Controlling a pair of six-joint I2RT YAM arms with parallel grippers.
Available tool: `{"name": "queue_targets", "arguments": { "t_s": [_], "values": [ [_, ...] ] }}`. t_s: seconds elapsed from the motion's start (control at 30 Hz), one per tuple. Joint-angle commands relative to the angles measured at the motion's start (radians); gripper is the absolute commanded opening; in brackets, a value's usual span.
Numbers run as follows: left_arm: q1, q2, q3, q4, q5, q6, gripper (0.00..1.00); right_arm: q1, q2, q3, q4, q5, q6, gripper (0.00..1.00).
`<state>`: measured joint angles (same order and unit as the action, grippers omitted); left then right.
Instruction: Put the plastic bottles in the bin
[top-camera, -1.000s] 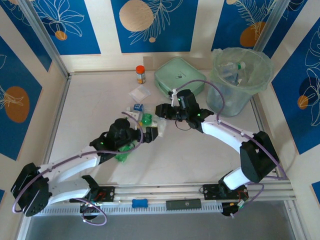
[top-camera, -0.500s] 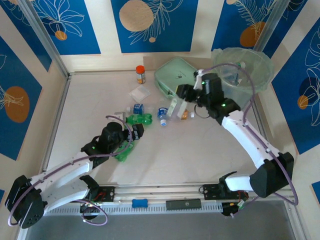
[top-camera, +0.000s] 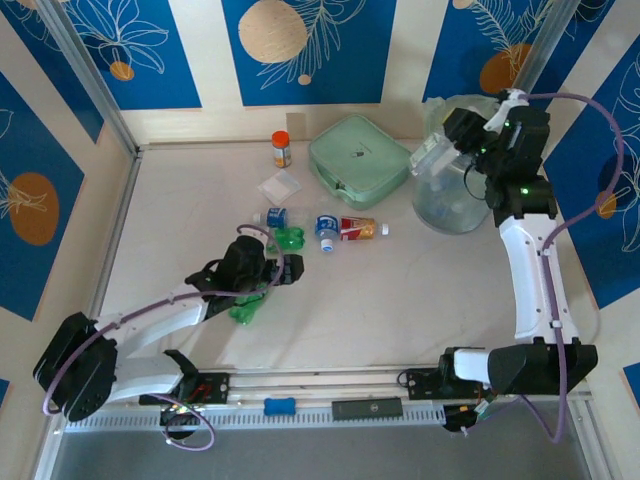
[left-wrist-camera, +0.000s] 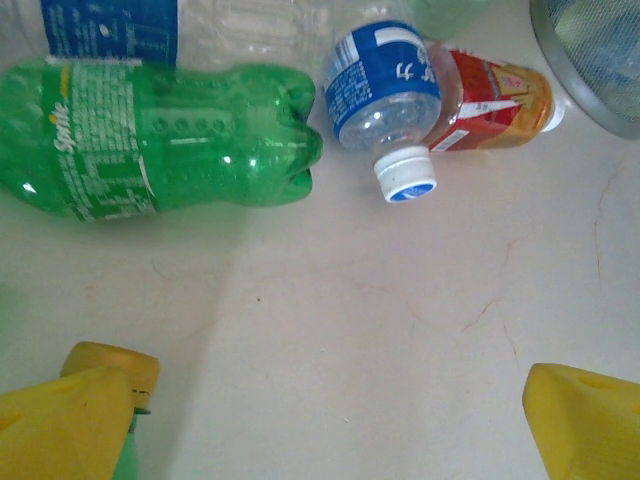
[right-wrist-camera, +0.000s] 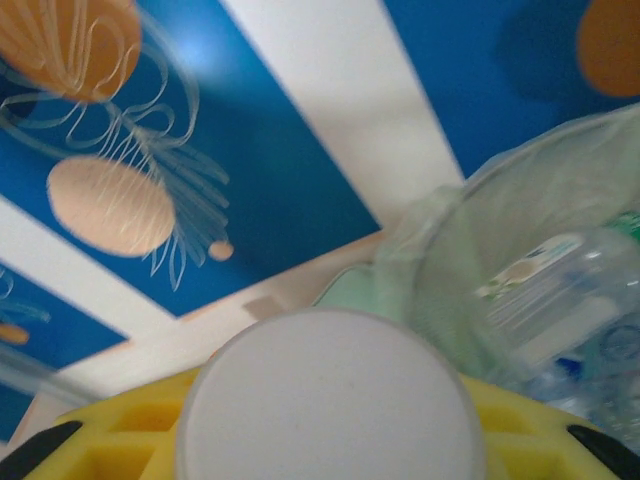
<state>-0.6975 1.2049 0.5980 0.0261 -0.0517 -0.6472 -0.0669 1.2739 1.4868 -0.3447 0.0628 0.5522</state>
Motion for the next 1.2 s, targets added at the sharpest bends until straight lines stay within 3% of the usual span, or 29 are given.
{"name": "queue_targets", "arguments": {
  "t_s": [0.0, 0.37, 0.67, 0.9, 1.0, 1.17],
  "values": [
    [0.009, 0.033, 0.046, 0.053, 0.05, -0.007, 1.0, -0.079, 0.018, 0.028, 0.087, 0.036, 0.057, 0.36],
    [0.009, 0.048, 0.087, 0.022, 0.074, 0.015, 0.99, -0.181, 0.154, 0.016, 0.282, 0.152, 0.27, 0.37],
    [0.009, -0.053, 0.019, -0.017, 0.023, -0.008, 0.99, -0.165, 0.325, 0.073, 0.316, 0.114, 0.364, 0.38],
    [0.009, -0.092, 0.003, -0.043, 0.006, 0.001, 0.99, -0.166, 0.481, 0.221, 0.212, 0.066, 0.395, 0.38],
    [0.009, -0.099, -0.004, -0.048, -0.003, 0.0, 0.99, -0.168, 0.527, 0.282, 0.159, 0.04, 0.408, 0.45],
    [0.009, -0.099, -0.004, -0.049, -0.009, 0.004, 0.99, -0.174, 0.532, 0.29, 0.137, 0.037, 0.439, 0.72]
  ]
}}
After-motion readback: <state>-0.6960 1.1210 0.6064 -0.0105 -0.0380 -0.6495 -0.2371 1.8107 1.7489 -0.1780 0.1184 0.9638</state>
